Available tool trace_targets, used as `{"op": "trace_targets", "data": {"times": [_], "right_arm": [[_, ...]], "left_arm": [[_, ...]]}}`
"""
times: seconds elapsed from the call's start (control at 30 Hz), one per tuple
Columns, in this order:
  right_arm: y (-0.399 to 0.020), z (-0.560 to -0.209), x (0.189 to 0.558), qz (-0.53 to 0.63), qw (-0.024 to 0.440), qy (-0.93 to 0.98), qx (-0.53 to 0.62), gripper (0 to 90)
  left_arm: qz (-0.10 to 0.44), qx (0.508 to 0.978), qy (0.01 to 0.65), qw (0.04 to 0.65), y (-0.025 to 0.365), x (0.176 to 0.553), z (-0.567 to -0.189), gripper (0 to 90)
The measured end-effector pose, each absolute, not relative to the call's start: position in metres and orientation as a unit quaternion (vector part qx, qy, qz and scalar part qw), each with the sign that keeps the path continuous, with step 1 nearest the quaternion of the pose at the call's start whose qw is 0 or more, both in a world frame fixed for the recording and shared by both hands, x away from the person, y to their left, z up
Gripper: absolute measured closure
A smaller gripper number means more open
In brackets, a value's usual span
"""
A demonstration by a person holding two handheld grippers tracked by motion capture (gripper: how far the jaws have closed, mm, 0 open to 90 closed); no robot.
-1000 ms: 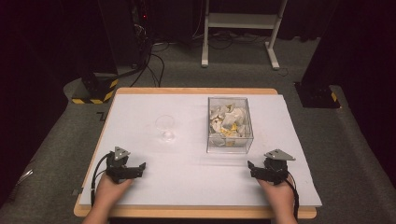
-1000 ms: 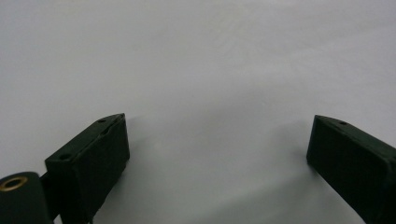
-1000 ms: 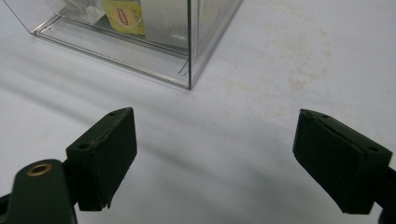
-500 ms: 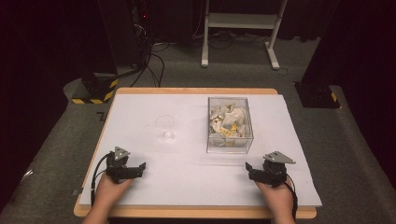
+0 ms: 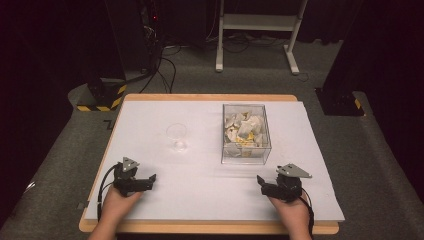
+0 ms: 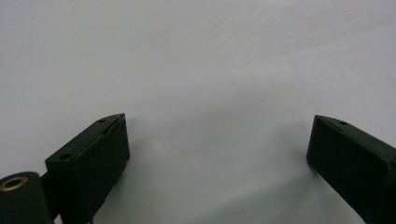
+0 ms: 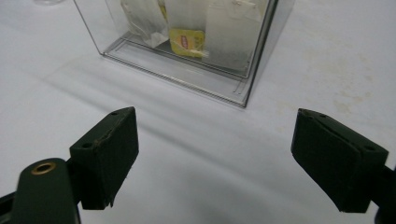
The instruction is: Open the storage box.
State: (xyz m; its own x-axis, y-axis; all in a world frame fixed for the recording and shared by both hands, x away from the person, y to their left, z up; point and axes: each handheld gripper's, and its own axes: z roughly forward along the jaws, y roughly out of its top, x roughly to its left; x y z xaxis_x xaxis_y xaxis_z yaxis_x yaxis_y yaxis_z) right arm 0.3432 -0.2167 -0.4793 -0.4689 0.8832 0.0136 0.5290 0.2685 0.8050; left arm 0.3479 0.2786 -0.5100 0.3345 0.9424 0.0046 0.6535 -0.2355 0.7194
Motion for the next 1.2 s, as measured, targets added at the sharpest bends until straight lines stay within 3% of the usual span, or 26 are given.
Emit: {"op": "trace_targets", "data": {"times": [1.2], "right_arm": [[-0.198,-0.471,0.344,0.429,0.210,0.761,0.439,18.5]], "left_arm": [[0.227,0.752,0.531,0.318,0.279,0.348,-0.510,6.2]]}}
